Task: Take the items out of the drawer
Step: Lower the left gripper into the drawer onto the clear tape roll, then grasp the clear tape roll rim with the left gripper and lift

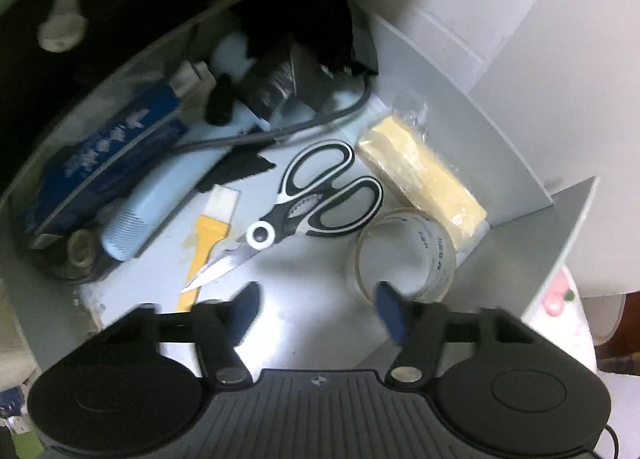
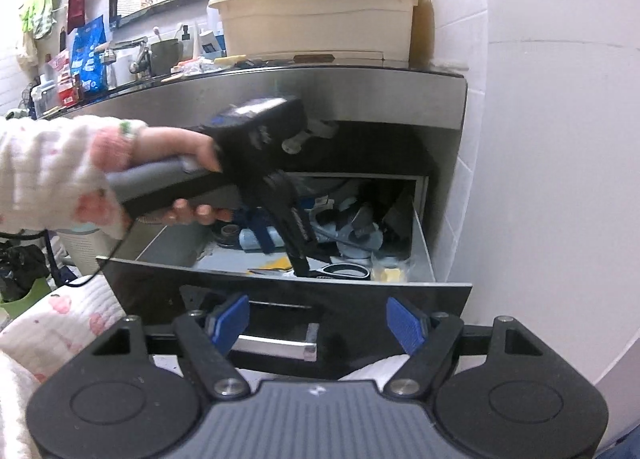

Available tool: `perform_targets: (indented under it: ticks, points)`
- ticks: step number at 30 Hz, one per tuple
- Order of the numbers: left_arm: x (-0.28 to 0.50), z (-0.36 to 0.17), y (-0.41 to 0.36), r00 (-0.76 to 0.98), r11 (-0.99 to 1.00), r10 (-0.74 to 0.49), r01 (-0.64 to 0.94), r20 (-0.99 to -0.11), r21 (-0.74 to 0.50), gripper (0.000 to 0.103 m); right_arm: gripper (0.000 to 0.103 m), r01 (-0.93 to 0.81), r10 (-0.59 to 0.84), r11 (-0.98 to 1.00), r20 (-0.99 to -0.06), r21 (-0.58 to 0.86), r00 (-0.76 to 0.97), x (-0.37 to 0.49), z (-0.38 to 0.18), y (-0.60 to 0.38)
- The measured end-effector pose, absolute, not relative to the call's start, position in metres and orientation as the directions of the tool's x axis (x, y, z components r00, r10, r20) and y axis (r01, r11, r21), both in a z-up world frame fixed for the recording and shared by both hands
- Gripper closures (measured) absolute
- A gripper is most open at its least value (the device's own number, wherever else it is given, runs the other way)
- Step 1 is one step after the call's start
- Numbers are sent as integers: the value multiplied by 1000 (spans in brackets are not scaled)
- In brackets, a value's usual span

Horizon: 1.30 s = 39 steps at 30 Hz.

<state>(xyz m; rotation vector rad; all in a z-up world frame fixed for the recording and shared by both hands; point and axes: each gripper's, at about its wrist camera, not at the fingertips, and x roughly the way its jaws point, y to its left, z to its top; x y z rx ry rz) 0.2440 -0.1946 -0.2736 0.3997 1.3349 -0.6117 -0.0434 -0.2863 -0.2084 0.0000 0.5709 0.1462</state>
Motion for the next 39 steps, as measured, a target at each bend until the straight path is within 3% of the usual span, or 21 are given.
perform_targets:
  ticks: [8, 11, 21, 28, 36, 39]
  points:
    - [256, -301, -208, 38, 801, -193, 584, -980, -135, 53, 27, -146, 159, 987, -546, 67, 823, -49, -213, -288]
    - [259, -309, -214, 10, 810, -186, 568, -983, -147, 68, 27, -137, 158, 987, -551, 80, 819, -49, -216, -290]
    - [264, -323, -223, 7, 838, -154, 531, -988, -127, 70, 27, -123, 158, 987, -543, 101, 825, -50, -217, -293]
    - [264, -332, -229, 0, 840, -128, 532, -992, -108, 89, 27, -109, 155, 987, -529, 118, 834, -50, -216, -293]
    - [269, -342, -227, -28, 858, -118, 500, -993, -116, 89, 27, -114, 163, 986, -519, 126, 839, -49, -214, -292]
    - [270, -344, -226, -31, 864, -120, 490, -992, -120, 94, 27, -110, 166, 984, -514, 138, 841, -48, -214, -292]
